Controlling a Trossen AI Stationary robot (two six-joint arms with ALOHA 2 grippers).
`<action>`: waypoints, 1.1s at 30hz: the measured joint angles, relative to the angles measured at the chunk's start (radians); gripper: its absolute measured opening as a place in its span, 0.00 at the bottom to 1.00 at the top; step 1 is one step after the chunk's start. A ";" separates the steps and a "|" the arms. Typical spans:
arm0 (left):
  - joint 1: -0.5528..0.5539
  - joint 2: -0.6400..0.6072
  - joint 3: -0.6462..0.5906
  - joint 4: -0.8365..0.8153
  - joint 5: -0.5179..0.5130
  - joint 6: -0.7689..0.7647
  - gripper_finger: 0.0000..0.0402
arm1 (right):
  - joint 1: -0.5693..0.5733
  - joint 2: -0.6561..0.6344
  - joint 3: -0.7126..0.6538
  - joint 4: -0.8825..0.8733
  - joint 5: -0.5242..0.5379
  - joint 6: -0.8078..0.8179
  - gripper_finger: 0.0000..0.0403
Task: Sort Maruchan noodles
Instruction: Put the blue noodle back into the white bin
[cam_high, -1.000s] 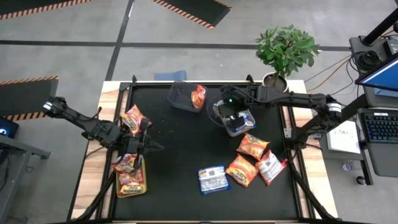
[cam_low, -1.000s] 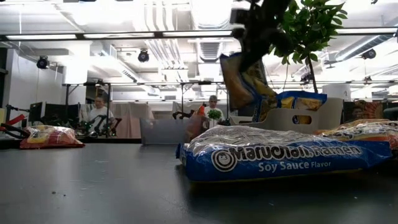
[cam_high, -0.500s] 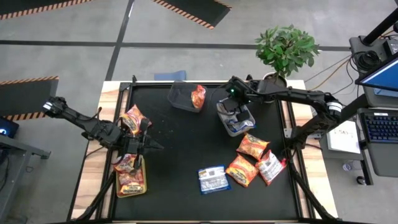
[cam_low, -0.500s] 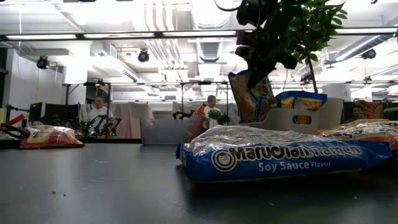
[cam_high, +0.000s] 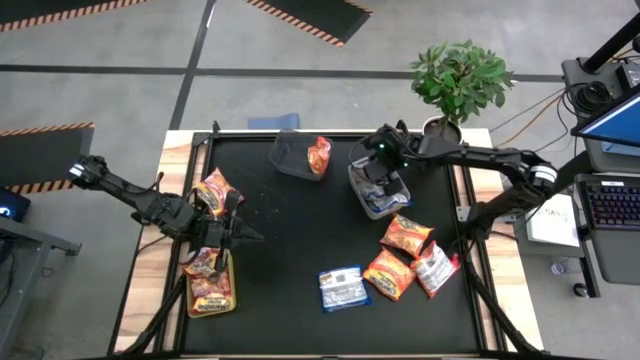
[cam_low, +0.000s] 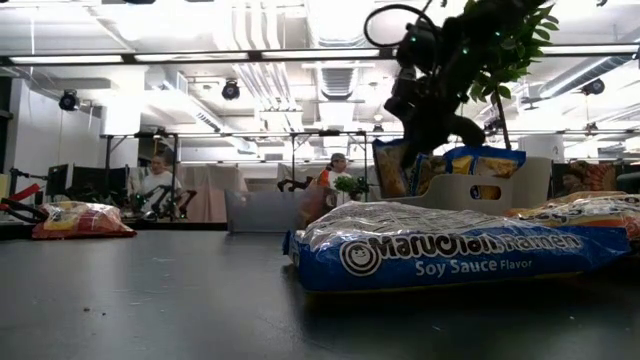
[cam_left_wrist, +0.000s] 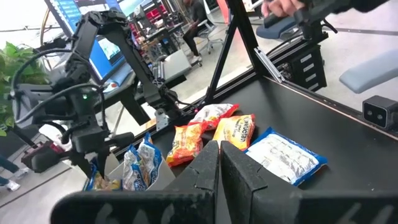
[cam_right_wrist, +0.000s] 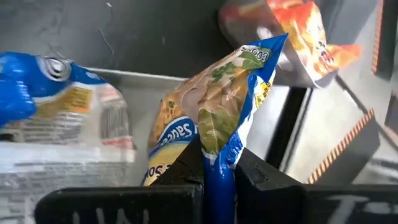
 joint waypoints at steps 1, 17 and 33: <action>0.000 0.000 0.000 0.000 0.000 -0.005 0.00 | -0.007 -0.009 -0.022 0.027 -0.020 -0.006 0.05; 0.002 0.001 0.000 0.036 -0.013 -0.014 0.00 | -0.036 -0.038 -0.152 0.088 -0.067 -0.019 0.14; 0.002 0.003 0.000 0.033 -0.051 -0.045 0.00 | -0.035 -0.062 -0.152 0.078 -0.066 0.216 0.15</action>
